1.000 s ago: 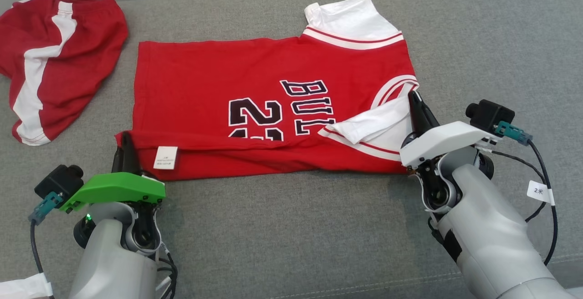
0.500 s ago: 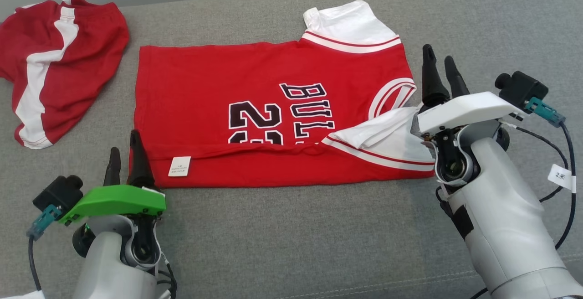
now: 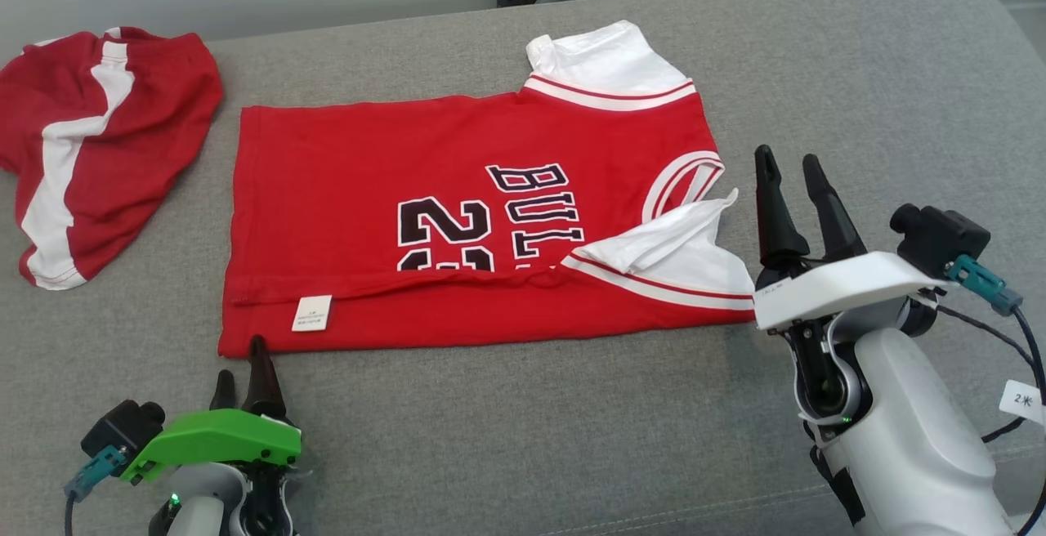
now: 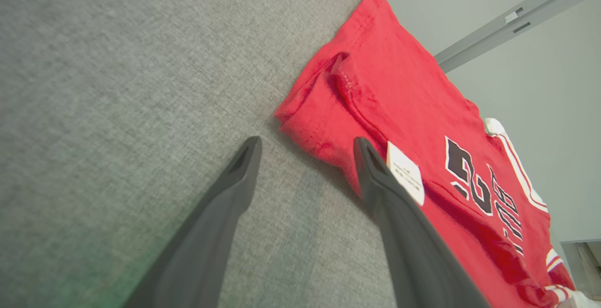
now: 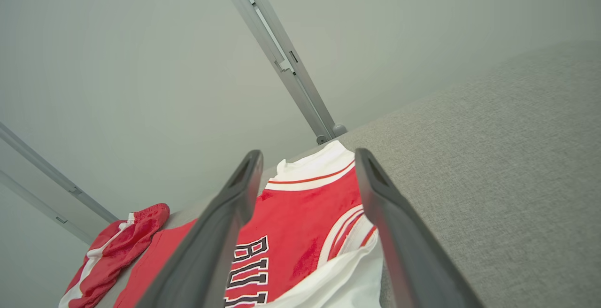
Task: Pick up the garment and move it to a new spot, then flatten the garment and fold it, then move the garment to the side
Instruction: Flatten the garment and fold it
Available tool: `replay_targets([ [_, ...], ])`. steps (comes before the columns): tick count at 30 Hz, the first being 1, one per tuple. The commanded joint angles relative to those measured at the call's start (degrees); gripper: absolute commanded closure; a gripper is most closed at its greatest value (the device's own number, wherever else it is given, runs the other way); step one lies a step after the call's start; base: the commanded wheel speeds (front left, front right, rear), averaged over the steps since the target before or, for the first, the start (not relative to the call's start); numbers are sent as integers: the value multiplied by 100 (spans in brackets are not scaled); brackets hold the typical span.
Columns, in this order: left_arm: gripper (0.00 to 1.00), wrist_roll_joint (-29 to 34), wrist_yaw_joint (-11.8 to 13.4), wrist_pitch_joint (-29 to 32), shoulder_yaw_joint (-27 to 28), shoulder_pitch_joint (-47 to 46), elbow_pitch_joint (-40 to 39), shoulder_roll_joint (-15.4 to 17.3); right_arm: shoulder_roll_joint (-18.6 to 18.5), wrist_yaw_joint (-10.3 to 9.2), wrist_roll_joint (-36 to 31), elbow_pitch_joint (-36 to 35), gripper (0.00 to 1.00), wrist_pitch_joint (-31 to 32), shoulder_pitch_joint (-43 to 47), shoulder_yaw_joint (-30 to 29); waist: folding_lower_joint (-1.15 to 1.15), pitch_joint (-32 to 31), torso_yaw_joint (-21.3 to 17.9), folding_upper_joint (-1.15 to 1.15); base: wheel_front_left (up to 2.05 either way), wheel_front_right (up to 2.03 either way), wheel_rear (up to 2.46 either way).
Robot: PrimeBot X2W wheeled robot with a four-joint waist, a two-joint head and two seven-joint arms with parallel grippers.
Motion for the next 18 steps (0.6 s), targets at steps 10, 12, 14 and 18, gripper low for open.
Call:
replay_targets([
  [10, 91, -771, 42, 63, 330, -243, 403, 52, -53, 0, 99, -733, 0, 7, 936, 201, 0, 151, -485, 67, 0, 0, 0],
  [12, 100, -757, -3, 20, 331, -275, 431, 67, -62, 1, 141, -741, 0, 74, 1112, 201, 0, 161, -516, 67, 0, 0, 0],
  [14, 100, -749, -24, -6, 331, -283, 424, 64, -54, 0, 176, -741, 0, 105, 1187, 194, 0, 164, -525, 67, 0, 0, 0],
  [18, 100, -663, -122, -158, 312, -290, 242, 98, -8, 0, 304, -604, 0, 332, 1483, 119, 0, 162, -512, 67, 0, 0, 0],
])
